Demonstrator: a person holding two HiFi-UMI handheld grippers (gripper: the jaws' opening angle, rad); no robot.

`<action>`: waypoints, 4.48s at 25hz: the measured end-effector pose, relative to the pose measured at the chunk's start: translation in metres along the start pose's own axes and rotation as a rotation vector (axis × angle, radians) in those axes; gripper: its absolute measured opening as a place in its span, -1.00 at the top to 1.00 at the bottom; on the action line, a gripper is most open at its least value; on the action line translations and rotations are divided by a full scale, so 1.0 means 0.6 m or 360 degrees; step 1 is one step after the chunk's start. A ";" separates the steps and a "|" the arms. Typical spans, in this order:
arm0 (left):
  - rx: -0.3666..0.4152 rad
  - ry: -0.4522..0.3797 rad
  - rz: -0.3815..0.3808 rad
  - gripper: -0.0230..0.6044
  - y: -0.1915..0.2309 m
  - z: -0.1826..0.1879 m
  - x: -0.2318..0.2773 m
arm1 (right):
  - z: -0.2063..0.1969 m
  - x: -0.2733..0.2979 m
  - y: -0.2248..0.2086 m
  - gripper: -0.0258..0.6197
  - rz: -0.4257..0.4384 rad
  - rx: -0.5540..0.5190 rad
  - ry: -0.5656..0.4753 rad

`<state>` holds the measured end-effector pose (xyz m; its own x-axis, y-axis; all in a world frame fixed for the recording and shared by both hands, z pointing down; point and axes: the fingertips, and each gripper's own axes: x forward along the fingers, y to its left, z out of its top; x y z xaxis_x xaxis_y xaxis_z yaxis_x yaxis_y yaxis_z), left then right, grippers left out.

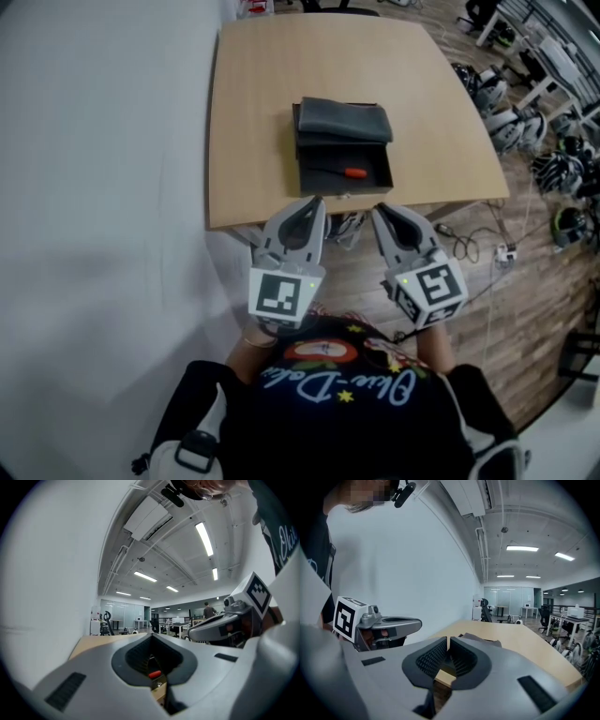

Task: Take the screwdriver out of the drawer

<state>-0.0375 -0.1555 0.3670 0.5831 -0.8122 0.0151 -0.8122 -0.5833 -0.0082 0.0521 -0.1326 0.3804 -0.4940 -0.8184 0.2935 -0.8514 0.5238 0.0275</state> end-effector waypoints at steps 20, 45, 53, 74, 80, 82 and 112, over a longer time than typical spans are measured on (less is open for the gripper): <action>0.0035 0.0135 0.0146 0.93 0.055 -0.051 0.113 | -0.074 0.149 -0.099 0.89 0.0230 -0.0280 0.0408; -0.0022 0.0293 0.0273 0.93 0.095 -0.121 0.154 | -0.268 0.317 -0.142 0.63 0.0650 -0.0684 0.1182; -0.0073 0.0276 0.0355 0.93 0.121 -0.121 0.143 | -0.299 0.337 -0.133 0.61 0.0742 -0.0714 0.1284; -0.0049 0.0301 0.0495 0.93 0.147 -0.117 0.114 | -0.317 0.363 -0.148 0.63 0.0825 -0.0795 0.1387; -0.0039 0.0296 0.0511 0.93 0.141 -0.102 0.104 | -0.308 0.340 -0.145 0.65 0.0796 -0.0816 0.1375; -0.0034 0.0304 0.0514 0.93 0.142 -0.106 0.102 | -0.303 0.339 -0.149 0.65 0.0763 -0.0795 0.1342; 0.0103 0.0240 0.0184 0.93 0.057 -0.067 0.185 | -0.085 0.197 -0.189 0.65 0.0142 -0.0059 0.0389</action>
<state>-0.0014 -0.2652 0.4084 0.4731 -0.8664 0.1600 -0.8682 -0.4893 -0.0827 0.0994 -0.2766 0.4609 -0.5059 -0.6894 0.5184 -0.7969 0.6036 0.0249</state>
